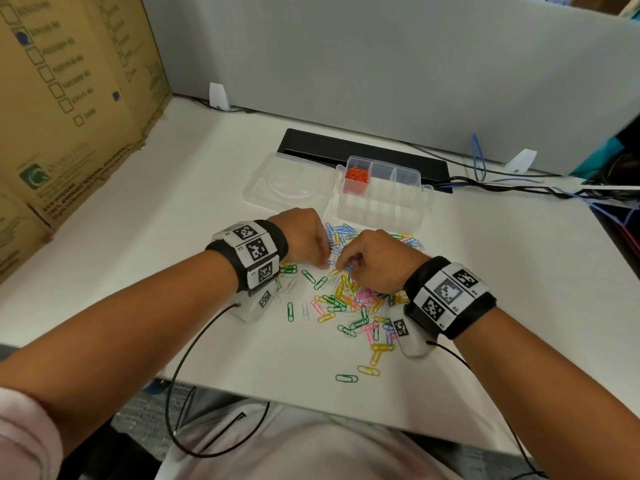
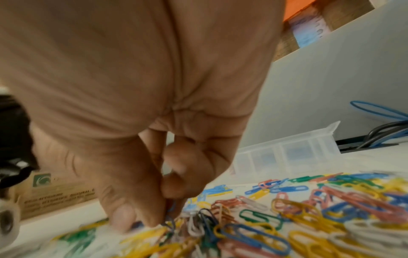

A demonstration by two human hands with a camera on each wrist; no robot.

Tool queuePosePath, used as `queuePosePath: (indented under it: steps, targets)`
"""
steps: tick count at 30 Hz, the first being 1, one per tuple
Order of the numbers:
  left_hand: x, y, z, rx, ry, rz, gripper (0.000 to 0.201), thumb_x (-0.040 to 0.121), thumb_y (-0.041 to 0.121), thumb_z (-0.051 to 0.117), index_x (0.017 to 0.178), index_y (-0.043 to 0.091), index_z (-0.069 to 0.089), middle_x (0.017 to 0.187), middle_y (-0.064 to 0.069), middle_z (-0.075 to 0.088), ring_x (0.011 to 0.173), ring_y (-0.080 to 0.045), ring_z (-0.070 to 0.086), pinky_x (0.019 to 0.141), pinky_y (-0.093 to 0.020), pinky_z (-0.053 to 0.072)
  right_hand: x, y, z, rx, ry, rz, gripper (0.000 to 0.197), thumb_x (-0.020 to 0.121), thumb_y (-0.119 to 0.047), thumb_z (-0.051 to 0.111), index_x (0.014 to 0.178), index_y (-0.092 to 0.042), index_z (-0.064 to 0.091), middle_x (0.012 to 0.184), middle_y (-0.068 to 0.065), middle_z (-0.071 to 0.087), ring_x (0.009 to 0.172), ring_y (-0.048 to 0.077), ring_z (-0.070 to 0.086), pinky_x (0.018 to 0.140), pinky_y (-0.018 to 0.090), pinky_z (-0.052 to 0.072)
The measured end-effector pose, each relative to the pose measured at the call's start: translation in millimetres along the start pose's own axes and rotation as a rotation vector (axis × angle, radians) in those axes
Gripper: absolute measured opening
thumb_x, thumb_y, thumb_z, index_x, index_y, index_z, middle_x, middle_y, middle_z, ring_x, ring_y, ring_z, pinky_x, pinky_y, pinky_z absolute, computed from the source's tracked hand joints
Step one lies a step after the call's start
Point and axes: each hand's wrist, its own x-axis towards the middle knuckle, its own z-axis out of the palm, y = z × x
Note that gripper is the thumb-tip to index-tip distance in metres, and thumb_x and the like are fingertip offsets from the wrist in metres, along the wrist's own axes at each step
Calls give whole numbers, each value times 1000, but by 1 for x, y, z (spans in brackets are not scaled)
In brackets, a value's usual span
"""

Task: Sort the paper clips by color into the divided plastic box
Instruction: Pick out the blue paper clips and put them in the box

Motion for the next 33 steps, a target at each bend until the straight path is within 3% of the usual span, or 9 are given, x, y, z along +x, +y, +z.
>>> queuePosePath:
  steps: [5, 9, 12, 15, 18, 23, 26, 30, 33]
  targets:
    - [-4, 11, 3, 175, -21, 38, 15, 79, 35, 73, 81, 20, 74, 78, 4, 70, 77, -17, 64, 71, -30, 54, 10, 5, -11, 225, 254, 84, 23, 86, -2, 65, 103, -17, 72, 78, -1, 70, 71, 9, 62, 74, 26, 51]
    - [-8, 4, -5, 137, -59, -49, 33, 91, 33, 56, 64, 14, 51, 65, -2, 51, 63, -19, 49, 57, -27, 38, 19, 2, -19, 366, 372, 128, 14, 85, -4, 71, 90, -17, 68, 73, 1, 69, 69, 12, 65, 69, 25, 52]
    - [-7, -3, -17, -431, 11, -167, 28, 92, 23, 45, 65, 14, 47, 64, -4, 45, 53, -16, 39, 48, -24, 31, 23, -6, -24, 488, 429, 113, 19, 84, -2, 71, 79, -19, 64, 80, 13, 70, 69, 21, 67, 62, 30, 55]
    - [-8, -9, -26, -1234, -121, -229, 16, 79, 16, 36, 63, 16, 40, 57, -1, 33, 46, -12, 21, 40, -19, 12, 27, -24, -26, 583, 431, 37, 16, 84, 2, 69, 82, -13, 64, 75, 7, 66, 63, 15, 66, 56, 27, 55]
    - [-6, -10, -20, -1509, -212, -184, 12, 75, 19, 35, 70, 15, 45, 55, -1, 36, 43, -11, 27, 37, -13, 19, 33, -46, -27, 653, 385, -40, 19, 85, 7, 65, 81, -11, 66, 68, 4, 64, 52, 5, 62, 45, 17, 46]
    - [1, -15, -10, -1717, -193, -232, 18, 85, 21, 38, 70, 15, 47, 59, 0, 41, 43, -10, 36, 35, -13, 24, 48, -44, -28, 591, 454, 3, 3, 88, -6, 70, 88, -9, 71, 70, -4, 65, 52, 0, 62, 48, 13, 44]
    - [3, -26, -15, -1647, -128, -315, 24, 89, 23, 43, 65, 16, 43, 55, 3, 36, 39, -8, 31, 30, -15, 22, 62, -28, -23, 447, 441, 75, 9, 88, -6, 67, 87, -5, 76, 69, -8, 65, 54, -6, 58, 57, 11, 46]
    - [10, -32, -20, -1076, 59, -309, 24, 99, 29, 52, 82, 14, 58, 56, 4, 31, 42, -8, 22, 33, -17, 16, 75, -15, -12, 205, 198, 181, 18, 84, -5, 63, 79, -11, 79, 81, 0, 74, 79, 15, 69, 77, 32, 60]
    - [16, -27, -23, -642, 181, -193, 13, 91, 25, 66, 92, 14, 74, 75, 4, 63, 58, -9, 50, 51, -16, 39, 74, -11, -8, 152, 104, 234, 13, 80, -7, 70, 75, -15, 78, 78, -2, 74, 82, 15, 68, 79, 32, 59]
